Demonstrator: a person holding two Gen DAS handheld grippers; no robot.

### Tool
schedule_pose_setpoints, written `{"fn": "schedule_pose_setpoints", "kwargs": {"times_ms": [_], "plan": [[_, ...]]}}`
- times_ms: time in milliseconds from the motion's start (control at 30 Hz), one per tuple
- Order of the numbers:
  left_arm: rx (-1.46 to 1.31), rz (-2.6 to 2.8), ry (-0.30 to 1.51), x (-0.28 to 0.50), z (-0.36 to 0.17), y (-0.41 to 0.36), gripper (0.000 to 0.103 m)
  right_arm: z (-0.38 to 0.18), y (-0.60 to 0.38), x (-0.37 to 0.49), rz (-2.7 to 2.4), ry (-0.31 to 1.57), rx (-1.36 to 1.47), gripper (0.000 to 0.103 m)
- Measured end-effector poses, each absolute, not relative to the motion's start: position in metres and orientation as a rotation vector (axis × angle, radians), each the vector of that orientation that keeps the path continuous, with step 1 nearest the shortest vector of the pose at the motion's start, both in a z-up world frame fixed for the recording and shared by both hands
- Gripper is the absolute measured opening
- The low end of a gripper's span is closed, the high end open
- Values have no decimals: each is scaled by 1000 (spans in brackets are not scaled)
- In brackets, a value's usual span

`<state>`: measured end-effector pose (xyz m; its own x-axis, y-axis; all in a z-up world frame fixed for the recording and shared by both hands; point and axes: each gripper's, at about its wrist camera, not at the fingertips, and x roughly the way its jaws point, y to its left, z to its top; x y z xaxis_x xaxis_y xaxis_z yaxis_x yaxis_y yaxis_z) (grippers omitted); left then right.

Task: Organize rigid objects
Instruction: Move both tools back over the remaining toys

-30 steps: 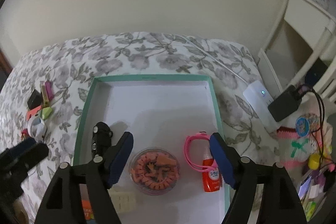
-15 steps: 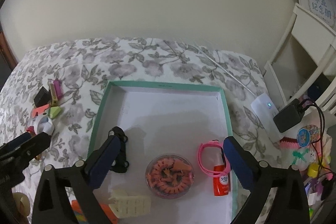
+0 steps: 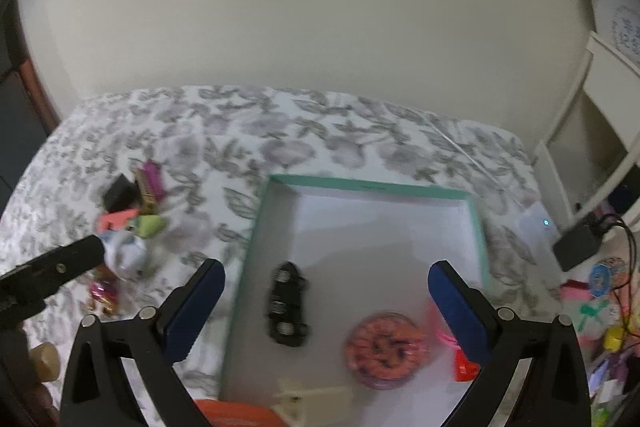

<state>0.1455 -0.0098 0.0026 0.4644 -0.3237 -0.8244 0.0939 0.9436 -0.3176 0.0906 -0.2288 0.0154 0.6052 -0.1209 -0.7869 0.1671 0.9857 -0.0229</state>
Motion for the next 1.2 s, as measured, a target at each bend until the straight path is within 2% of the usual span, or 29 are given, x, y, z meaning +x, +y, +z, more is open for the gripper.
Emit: {"fn": "schedule_pose_setpoints", "kwargs": {"times_ms": [433, 767, 1200], "plan": [[-268, -119, 1056, 161, 14, 71, 101, 28, -166, 103, -31, 862, 68, 103], [-263, -5, 1161, 169, -10, 111, 101, -12, -114, 123, 55, 962, 79, 103], [-336, -44, 1296, 177, -50, 104, 101, -62, -81, 142, 80, 1033, 96, 103]]}}
